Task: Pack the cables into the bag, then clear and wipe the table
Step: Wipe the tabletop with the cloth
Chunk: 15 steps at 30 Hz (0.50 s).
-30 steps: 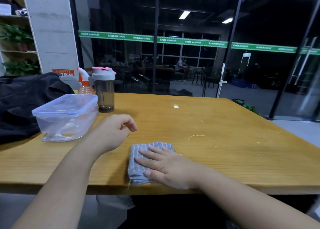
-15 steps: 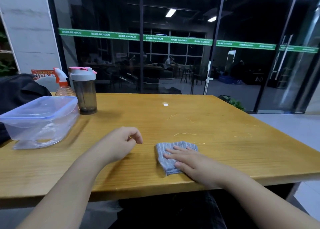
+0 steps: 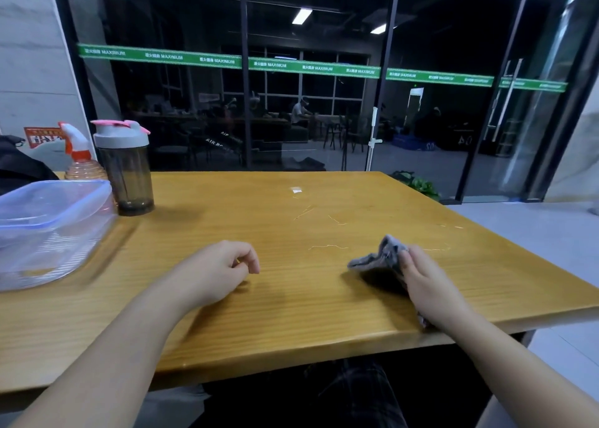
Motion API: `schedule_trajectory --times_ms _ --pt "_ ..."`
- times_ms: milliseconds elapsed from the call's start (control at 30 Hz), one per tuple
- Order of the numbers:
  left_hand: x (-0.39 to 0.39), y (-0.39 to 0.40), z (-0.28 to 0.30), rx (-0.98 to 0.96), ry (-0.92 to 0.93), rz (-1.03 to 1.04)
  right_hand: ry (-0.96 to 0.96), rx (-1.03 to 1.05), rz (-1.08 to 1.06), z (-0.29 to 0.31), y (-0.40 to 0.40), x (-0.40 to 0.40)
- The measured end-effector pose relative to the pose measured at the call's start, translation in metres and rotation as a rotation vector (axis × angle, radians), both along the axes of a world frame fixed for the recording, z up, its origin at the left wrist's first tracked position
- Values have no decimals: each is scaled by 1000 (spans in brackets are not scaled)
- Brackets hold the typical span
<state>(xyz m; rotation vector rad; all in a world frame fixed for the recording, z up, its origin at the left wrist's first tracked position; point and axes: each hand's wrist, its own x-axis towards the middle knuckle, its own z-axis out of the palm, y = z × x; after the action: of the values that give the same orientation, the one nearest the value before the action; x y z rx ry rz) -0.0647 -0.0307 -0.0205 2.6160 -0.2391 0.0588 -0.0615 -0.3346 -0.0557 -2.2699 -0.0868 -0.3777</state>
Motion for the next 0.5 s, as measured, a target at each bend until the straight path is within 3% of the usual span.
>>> schedule_trajectory --times_ms 100,267,500 --pt "4 -14 -1 -22 -64 -26 -59 88 -106 3 -5 5" --pt "8 -16 -14 -134 -259 -75 18 21 -199 1 -2 22" --pt "9 -12 -24 -246 -232 -23 147 138 -292 -4 17 63"
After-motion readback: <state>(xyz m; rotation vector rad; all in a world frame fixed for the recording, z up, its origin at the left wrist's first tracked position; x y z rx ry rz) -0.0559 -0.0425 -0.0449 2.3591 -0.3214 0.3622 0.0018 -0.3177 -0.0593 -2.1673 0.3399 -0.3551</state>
